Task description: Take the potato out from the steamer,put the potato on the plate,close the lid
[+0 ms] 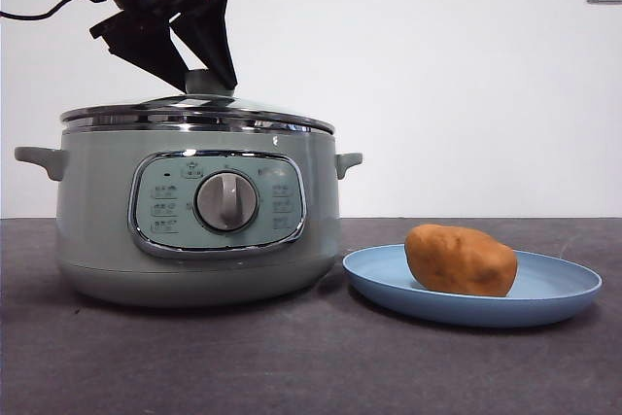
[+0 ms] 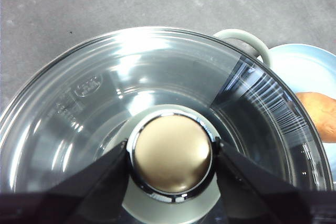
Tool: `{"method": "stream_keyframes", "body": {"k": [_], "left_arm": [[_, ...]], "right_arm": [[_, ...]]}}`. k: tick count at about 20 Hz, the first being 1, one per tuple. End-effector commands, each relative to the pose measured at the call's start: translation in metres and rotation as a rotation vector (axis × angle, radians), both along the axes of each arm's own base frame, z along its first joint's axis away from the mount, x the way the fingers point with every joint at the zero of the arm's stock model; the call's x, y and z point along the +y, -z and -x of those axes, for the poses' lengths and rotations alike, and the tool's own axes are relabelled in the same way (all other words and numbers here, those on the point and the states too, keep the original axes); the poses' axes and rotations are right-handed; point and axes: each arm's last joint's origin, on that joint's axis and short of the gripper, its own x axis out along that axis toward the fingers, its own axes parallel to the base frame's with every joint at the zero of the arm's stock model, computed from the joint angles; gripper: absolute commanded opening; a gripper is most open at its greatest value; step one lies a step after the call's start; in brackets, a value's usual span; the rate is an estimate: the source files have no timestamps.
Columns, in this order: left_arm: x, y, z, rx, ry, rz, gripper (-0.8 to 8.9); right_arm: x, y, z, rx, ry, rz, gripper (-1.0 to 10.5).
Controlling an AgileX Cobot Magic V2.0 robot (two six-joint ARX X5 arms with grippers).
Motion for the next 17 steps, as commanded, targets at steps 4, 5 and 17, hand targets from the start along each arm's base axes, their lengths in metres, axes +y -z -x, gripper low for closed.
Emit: {"method": "stream_keyframes", "body": {"k": [4,5,17], "left_arm": [[0.0,0.015,0.0,0.058,0.001,-0.042,3.56],[0.0,0.013,0.0,0.048,0.001,-0.038,3.56],[0.03,-0.173,0.075,-0.334,0.085,0.198,3.55]], "right_arm": [[0.0,0.0,0.0,-0.002,-0.003,0.002,4.4],[0.0,0.0,0.0,0.0,-0.003,0.002,4.4],[0.001,-0.004,-0.002,-0.055,-0.017,-0.01,4.4]]}}
